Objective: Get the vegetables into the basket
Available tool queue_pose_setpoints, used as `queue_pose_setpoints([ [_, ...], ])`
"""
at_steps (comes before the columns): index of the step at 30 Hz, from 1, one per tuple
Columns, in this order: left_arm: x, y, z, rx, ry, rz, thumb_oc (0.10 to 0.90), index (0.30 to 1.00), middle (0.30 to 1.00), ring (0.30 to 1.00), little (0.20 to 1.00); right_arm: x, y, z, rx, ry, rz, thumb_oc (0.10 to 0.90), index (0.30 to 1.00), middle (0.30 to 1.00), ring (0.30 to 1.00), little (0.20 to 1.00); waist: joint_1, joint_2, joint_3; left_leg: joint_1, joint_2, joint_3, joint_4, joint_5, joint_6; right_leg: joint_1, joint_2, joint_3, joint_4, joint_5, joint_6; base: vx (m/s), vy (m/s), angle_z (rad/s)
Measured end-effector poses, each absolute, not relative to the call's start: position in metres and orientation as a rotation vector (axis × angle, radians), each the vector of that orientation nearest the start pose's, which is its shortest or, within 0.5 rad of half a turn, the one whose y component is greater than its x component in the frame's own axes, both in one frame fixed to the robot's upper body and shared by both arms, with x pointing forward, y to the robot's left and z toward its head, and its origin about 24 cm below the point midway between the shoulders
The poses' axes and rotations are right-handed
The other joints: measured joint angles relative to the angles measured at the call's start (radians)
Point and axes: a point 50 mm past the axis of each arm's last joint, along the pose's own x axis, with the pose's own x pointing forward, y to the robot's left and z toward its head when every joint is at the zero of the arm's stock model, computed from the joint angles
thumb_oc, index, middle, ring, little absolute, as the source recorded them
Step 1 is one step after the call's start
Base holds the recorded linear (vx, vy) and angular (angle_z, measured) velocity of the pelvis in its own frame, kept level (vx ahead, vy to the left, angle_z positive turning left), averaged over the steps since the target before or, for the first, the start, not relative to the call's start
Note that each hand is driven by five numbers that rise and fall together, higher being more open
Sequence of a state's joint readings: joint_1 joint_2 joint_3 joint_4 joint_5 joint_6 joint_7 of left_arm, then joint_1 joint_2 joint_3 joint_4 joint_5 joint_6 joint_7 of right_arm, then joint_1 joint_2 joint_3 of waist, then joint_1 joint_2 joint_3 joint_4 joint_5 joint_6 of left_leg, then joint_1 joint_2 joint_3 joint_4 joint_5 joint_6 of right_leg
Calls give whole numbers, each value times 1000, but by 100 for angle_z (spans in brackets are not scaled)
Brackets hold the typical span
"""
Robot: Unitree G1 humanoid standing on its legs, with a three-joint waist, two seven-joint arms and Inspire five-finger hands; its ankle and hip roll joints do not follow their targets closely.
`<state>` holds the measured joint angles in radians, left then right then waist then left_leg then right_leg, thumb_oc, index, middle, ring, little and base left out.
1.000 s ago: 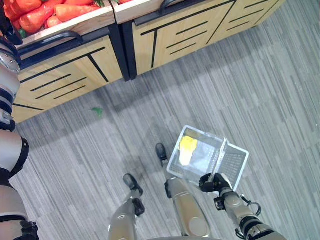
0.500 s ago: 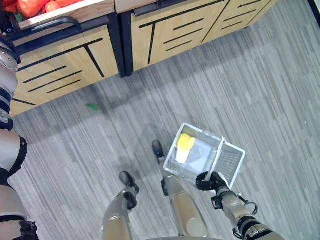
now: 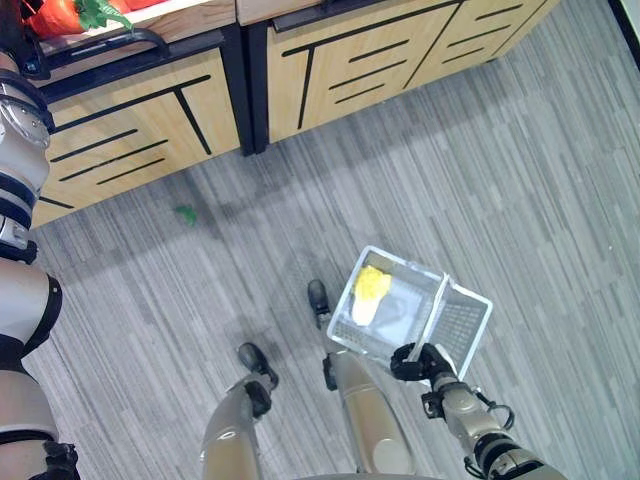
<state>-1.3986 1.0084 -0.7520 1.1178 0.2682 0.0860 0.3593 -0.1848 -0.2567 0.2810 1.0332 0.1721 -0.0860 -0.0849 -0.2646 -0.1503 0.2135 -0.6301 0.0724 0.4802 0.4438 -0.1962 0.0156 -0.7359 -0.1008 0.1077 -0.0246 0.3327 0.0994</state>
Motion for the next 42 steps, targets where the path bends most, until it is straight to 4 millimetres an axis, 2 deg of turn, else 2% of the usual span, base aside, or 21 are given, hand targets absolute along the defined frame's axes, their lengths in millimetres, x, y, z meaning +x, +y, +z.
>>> queue_pose_setpoints([
  [3,357,346,341,1433,-178,822,400,300,300,300,300,205,-207,-114,-276,778,-15,400,300,300,300,300,13,3,-1,4,22,14,-26,13,8,-5,-2,-29,-7,-94,18,12,3,-13],
  [4,358,345,342,1434,-183,821,400,300,300,300,300,204,-207,-115,-276,782,-14,400,300,300,300,300,14,3,-1,4,24,13,-25,13,8,-7,-3,-42,-1,-97,9,8,6,3],
  [5,358,344,341,1436,-185,818,400,300,300,300,300,202,-208,-116,-275,789,-16,400,300,300,300,300,10,1,-3,4,10,2,-23,12,7,-8,-6,-47,10,-56,-6,13,-6,22],
  [6,359,342,341,1437,-194,805,400,300,300,300,300,203,-208,-116,-274,786,-22,400,300,300,300,300,14,4,-3,1,-3,-7,-20,8,2,-14,-5,-31,19,13,-31,9,-11,16],
  [7,359,343,341,1432,-195,808,400,300,300,300,300,206,-208,-114,-275,775,-22,400,300,300,300,300,23,3,-4,1,-1,-6,-20,8,2,-15,-2,-26,15,17,-33,0,0,0],
  [18,360,342,337,1288,-214,818,400,300,300,300,300,207,-207,-113,-279,772,-9,400,300,300,300,300,23,1,-5,-5,12,-6,12,-4,-4,-11,7,-21,17,26,-30,8,-3,-2],
  [20,363,338,335,1200,-234,816,400,300,300,300,300,207,-206,-114,-278,773,-8,400,300,300,300,300,23,-1,-7,-6,12,-6,16,-4,-4,-10,5,-21,17,22,-25,0,0,0],
  [23,367,331,333,1098,-264,815,400,300,300,300,300,207,-204,-114,-277,773,0,400,300,300,300,300,22,-5,-10,-1,12,-6,17,-4,-3,-4,4,-22,17,12,-17,38,4,1],
  [24,368,328,332,1089,-273,804,400,300,300,300,300,206,-204,-114,-277,775,4,400,300,300,300,300,21,-5,-10,5,12,-8,14,-4,-3,2,6,-23,17,25,-29,60,5,1],
  [28,371,307,340,1056,-374,748,400,300,300,300,300,205,-203,-115,-291,781,22,400,300,300,300,300,24,-5,-10,42,11,-7,1,-4,-4,32,6,-24,17,26,-31,49,-20,-1],
  [32,373,294,336,1032,-446,684,400,300,300,300,300,202,-202,-118,-307,800,45,400,300,300,300,300,25,-5,-10,102,8,-2,-16,-7,-8,87,8,-20,12,25,-30,36,-16,-4],
  [33,374,292,336,1029,-451,676,400,300,300,300,300,200,-202,-118,-318,805,52,400,300,300,300,300,25,-6,-10,110,8,-2,-18,-7,-7,98,5,-20,6,22,-27,42,-32,1],
  [34,374,289,334,1011,-461,666,400,300,300,300,300,199,-202,-119,-323,812,53,400,300,300,300,300,25,-6,-10,119,9,-2,-21,-7,-8,106,3,-21,3,-10,-10,67,-53,-8],
  [35,375,283,325,966,-476,629,400,300,300,300,300,196,-204,-122,-330,835,48,400,300,300,300,300,39,-3,-11,152,13,5,-44,3,-7,128,-2,-34,-4,-74,10,72,-43,-17],
  [36,376,279,321,953,-477,609,400,300,300,300,300,196,-205,-122,-329,843,43,400,300,300,300,300,49,4,-16,170,23,14,-75,17,-6,132,2,-52,2,-104,17,79,-41,-21],
  [37,378,273,315,917,-483,584,400,300,300,300,300,193,-207,-123,-327,859,37,400,300,300,300,300,56,6,-18,190,27,15,-96,25,-10,141,3,-73,17,-121,1,39,-16,-7],
  [38,379,268,306,881,-482,556,400,300,300,300,300,188,-207,-126,-318,875,32,400,300,300,300,300,58,0,-21,217,17,10,-105,28,-16,164,0,-85,17,-110,-15,42,-22,15],
  [39,381,264,291,863,-461,523,400,300,300,300,300,179,-208,-131,-313,902,30,400,300,300,300,300,57,-12,-32,251,-7,1,-124,28,-22,187,-5,-75,19,-30,-42,50,-32,13],
  [40,382,264,276,859,-427,501,400,300,300,300,300,174,-211,-133,-317,925,21,400,300,300,300,300,63,5,-50,266,-6,-3,-146,31,-28,198,3,-73,15,-28,-45,4,-96,7],
  [41,382,265,272,851,-418,496,400,300,300,300,300,172,-212,-134,-321,932,20,400,300,300,300,300,65,10,-55,275,-5,-2,-160,36,-32,204,4,-73,8,-29,-45,-3,-96,-25],
  [42,376,267,252,766,-402,487,400,300,300,300,300,173,-212,-134,-343,950,29,400,300,300,300,300,72,13,-56,352,-9,11,-213,52,-48,253,15,-75,2,-33,-57,24,-97,-34],
])
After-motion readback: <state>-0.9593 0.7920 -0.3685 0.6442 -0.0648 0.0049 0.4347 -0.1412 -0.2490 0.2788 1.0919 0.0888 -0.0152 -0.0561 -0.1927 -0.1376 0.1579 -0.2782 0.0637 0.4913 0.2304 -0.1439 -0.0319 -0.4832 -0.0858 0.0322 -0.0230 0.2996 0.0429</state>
